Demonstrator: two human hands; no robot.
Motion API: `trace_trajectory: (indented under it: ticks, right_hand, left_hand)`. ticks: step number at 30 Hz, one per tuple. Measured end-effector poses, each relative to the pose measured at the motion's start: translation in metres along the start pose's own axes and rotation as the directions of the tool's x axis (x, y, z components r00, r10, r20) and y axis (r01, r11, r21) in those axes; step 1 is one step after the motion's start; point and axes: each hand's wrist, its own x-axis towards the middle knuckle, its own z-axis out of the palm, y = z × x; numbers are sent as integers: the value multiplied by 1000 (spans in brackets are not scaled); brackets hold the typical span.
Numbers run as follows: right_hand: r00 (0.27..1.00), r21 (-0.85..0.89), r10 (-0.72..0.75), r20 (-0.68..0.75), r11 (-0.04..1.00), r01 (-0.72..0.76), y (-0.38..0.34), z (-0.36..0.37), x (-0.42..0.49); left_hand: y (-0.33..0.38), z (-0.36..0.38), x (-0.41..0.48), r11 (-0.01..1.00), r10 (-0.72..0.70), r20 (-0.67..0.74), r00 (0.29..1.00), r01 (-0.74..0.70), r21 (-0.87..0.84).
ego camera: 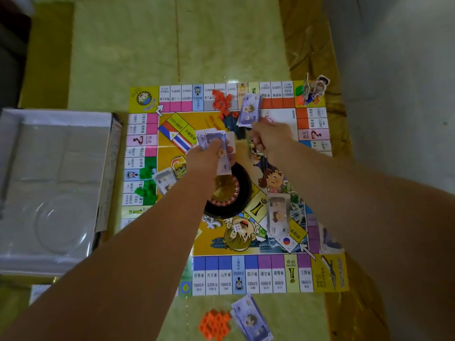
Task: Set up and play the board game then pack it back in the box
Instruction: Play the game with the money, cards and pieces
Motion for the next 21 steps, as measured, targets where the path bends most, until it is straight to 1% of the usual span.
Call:
trace_trajectory:
  ticks: [1, 3, 4, 5, 6, 7, 9, 10, 11, 12, 14, 16, 17, 19, 21]
  right_hand:
    - [1000, -61, -8, -26, 998, 6, 4, 0, 2]
    - [995, -109, -68, -68, 992, 60, 11, -1, -1]
    - [993, -106, -101, -64, 990, 94, 15, -1, -6]
    - [992, -86, -124, -29, 989, 121, 18, -2, -13]
    - [988, -56, -148, 42, 987, 150, 19, -3, -20]
    - [975, -34, -170, 145, 984, 177, 21, -3, -29]
    - [918, -97, -177, 354, 970, 224, 23, -3, -47]
    - [889, -151, -175, 423, 954, 260, 25, -1, -54]
    - [875, -184, -179, 450, 940, 288, 28, 1, -58]
    - [872, -197, -186, 452, 933, 301, 30, 4, -63]
    - [891, -197, -175, 418, 940, 277, 35, 10, -69]
    - [905, -210, -146, 399, 947, 245, 41, 16, -76]
    - [909, -202, -135, 395, 952, 229, 45, 19, -78]
    - [910, -186, -112, 399, 962, 200, 52, 29, -84]
    - [904, -221, -112, 412, 951, 218, 57, 40, -89]
  left_hand:
    - [-1, 0, -1, 1000, -10, 5, 1000, 10, 0]
    - [-3, -1, -1, 999, -39, 10, 999, 39, -10]
    - [-5, -2, -2, 999, -49, 0, 999, 49, -8]
    - [-7, -2, -3, 999, -50, -13, 999, 50, 5]
    - [-8, -2, -5, 999, -41, -23, 999, 41, 10]
    - [-9, -2, -7, 999, -34, -35, 999, 35, 10]
    - [-9, -3, -12, 999, -40, -44, 998, 39, -25]
    - [-10, -6, -15, 998, -45, -54, 997, 43, -43]
    - [-11, -8, -18, 997, -58, -64, 996, 55, -48]
    - [-12, -14, -22, 996, -71, -65, 995, 67, -60]
    - [-17, -23, -25, 993, -80, -7, 997, 79, -88]
    - [-23, -36, -29, 992, -81, -8, 997, 79, -101]
    - [-26, -44, -29, 993, -88, -47, 995, 84, -87]
    - [-33, -65, -30, 998, -63, -188, 980, 62, -11]
    - [-38, -87, -31, 999, -23, -275, 961, 31, 24]
